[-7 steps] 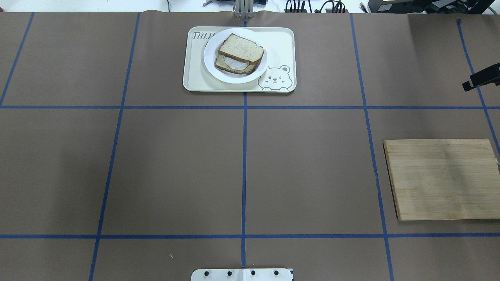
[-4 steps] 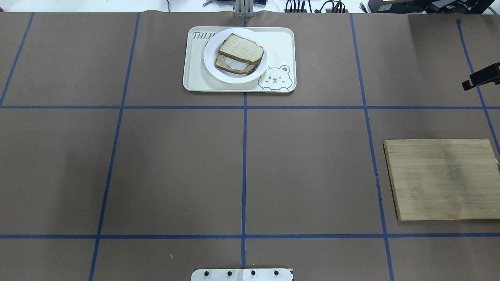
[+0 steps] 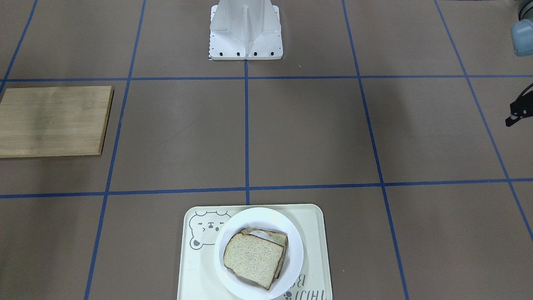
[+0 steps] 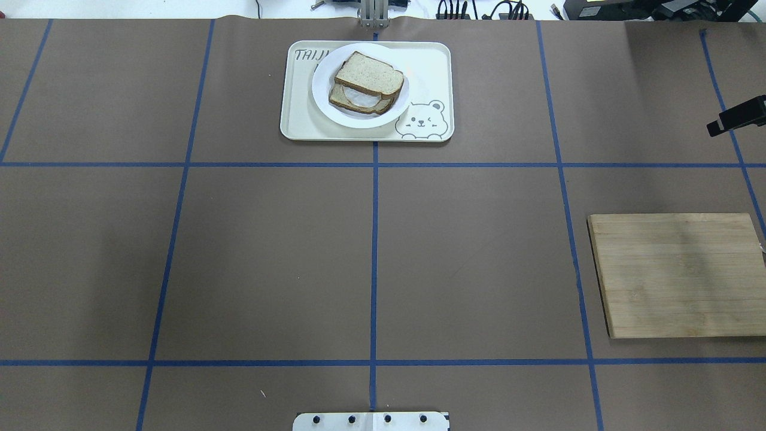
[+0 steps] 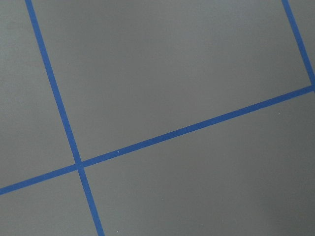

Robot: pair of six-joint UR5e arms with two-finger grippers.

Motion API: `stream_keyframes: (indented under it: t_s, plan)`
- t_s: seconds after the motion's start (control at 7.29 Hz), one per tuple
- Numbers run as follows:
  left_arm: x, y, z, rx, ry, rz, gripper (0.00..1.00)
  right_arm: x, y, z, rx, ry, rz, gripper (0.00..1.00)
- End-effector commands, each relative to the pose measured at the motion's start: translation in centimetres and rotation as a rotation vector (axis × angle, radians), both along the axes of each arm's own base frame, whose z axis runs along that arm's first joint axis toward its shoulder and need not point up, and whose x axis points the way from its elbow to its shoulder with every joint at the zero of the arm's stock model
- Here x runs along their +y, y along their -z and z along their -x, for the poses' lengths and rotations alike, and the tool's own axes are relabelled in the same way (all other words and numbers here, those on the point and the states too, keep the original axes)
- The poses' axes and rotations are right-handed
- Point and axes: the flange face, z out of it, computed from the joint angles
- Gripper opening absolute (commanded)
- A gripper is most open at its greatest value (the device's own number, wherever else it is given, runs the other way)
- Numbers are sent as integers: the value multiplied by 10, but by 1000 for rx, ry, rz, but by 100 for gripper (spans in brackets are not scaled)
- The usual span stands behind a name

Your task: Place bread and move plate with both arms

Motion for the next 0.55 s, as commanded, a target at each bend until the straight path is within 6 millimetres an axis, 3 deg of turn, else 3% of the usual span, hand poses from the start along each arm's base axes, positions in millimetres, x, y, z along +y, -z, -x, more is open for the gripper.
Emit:
stream_keyframes:
  t_s: [0.0, 0.41]
  plan:
    - [-1, 1, 0, 0, 0, -3, 99, 0, 4, 0, -2, 0, -11, 100]
    - [-2, 4, 0, 2, 0, -9, 99, -1, 8, 0, -13, -7, -54, 100]
